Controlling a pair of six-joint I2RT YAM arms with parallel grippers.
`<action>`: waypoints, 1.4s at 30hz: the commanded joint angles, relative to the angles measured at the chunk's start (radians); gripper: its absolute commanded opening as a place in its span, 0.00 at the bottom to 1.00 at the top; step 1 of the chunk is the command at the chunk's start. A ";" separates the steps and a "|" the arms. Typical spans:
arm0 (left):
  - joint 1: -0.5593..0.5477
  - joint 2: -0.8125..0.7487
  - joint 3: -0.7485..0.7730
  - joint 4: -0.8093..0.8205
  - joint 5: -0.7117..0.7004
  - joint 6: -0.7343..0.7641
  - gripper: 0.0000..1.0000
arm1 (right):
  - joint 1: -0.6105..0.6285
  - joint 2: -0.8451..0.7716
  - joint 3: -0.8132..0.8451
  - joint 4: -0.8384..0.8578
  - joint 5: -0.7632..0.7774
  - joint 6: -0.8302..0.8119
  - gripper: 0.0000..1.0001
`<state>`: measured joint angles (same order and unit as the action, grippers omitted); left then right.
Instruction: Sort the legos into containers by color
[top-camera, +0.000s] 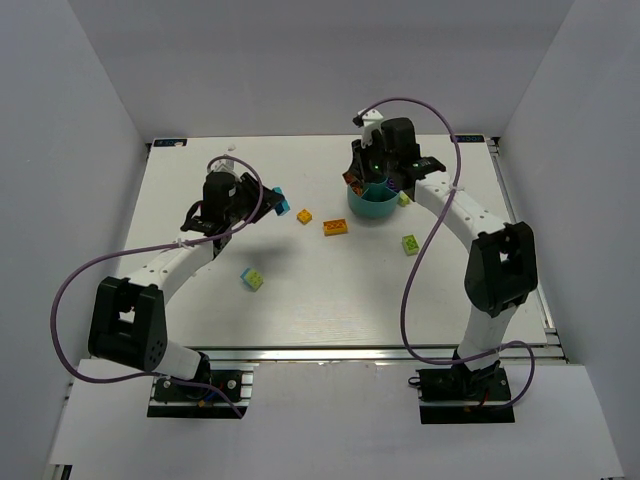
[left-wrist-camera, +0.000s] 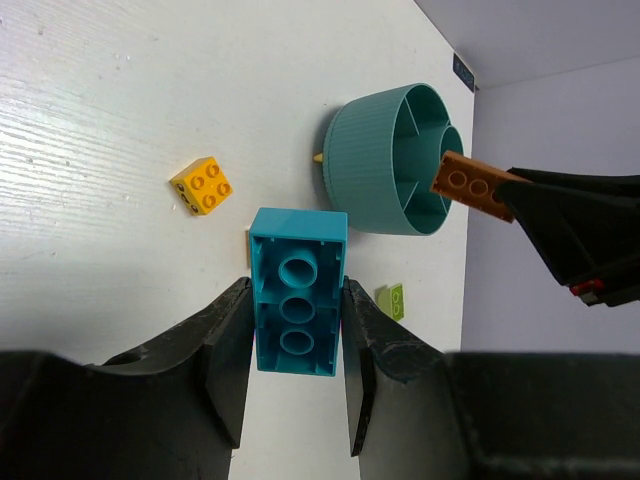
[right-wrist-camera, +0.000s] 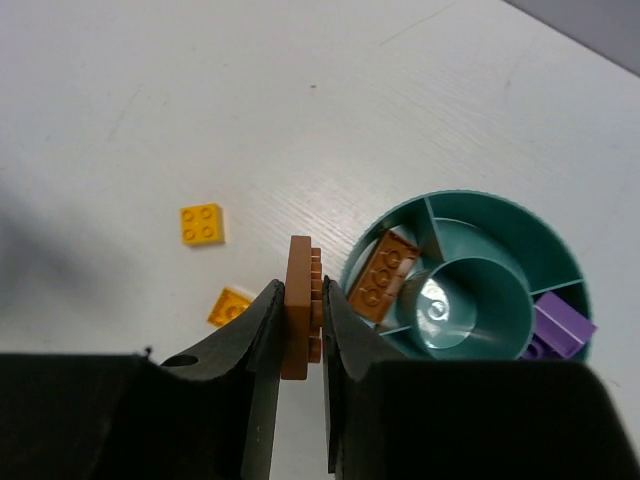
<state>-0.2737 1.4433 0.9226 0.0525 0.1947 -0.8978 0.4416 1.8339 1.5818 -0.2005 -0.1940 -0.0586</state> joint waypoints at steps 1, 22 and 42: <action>0.001 -0.049 -0.002 0.015 0.015 0.010 0.12 | -0.014 -0.013 0.017 0.064 0.119 -0.055 0.00; -0.047 -0.031 0.022 0.078 0.071 0.026 0.13 | -0.024 0.139 0.112 0.072 0.133 -0.052 0.45; -0.303 0.206 0.191 0.434 0.112 0.391 0.11 | -0.405 -0.128 -0.029 0.184 -0.705 -0.025 0.30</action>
<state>-0.5297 1.6012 1.0649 0.3286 0.2863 -0.6544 0.0975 1.7554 1.5761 -0.1020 -0.6537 -0.1097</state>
